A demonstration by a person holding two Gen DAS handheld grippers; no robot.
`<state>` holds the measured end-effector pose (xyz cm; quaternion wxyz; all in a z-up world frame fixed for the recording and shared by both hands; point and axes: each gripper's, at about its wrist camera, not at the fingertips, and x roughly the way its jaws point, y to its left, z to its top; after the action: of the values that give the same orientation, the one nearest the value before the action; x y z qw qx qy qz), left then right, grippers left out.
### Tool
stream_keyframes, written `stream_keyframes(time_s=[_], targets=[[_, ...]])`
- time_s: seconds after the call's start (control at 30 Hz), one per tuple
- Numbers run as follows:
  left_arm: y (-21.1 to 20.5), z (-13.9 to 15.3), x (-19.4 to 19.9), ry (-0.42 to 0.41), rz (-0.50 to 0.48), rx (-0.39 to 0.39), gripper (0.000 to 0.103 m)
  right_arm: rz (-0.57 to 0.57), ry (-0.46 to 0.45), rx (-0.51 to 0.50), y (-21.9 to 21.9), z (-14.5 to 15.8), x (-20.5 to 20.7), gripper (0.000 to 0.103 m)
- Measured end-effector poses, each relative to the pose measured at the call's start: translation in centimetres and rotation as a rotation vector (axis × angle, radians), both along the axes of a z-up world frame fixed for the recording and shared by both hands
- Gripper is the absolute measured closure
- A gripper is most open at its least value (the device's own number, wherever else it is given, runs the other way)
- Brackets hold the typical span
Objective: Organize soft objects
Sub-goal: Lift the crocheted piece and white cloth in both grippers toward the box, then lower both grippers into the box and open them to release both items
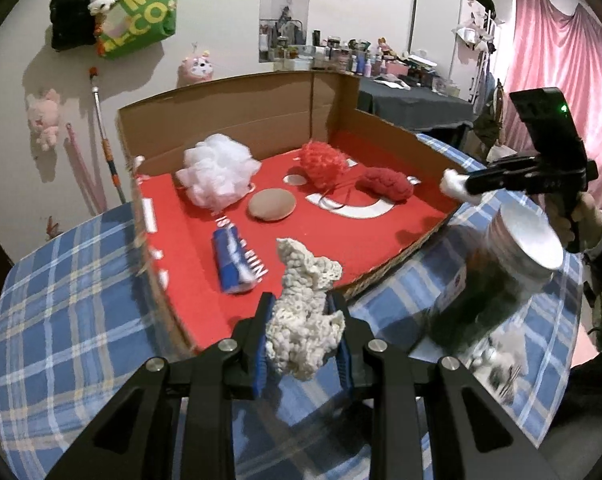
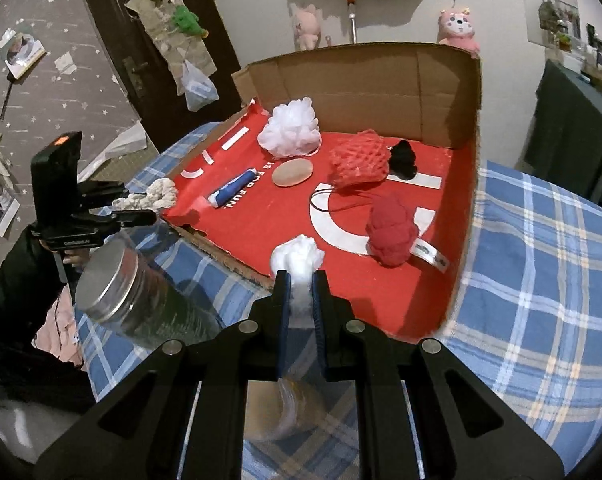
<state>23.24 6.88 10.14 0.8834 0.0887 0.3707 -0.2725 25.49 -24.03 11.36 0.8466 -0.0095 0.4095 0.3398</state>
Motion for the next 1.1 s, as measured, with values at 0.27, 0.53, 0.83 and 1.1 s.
stream_keyframes(time_s=[0.27,0.53,0.83,1.1], targets=[[-3.4,1.0,3.5,0.079,-0.002,-0.001,0.074,-0.018,0.049,-0.069,2.9,0.6,3.0,0.092],[-5.9,-0.3,7.4,0.185,0.051,0.071,0.074,-0.049,0.157,-0.185,6.4,-0.7,7.4,0.092],[-7.3,-2.1,10.3,0.252,0.092,0.142,0.072,-0.08,0.225,-0.3,8.9,-2.8,10.1,0.092],[-7.8,-3.2,11.6,0.284,0.109,0.168,0.071,-0.114,0.245,-0.337,9.3,-3.4,11.3,0.092]])
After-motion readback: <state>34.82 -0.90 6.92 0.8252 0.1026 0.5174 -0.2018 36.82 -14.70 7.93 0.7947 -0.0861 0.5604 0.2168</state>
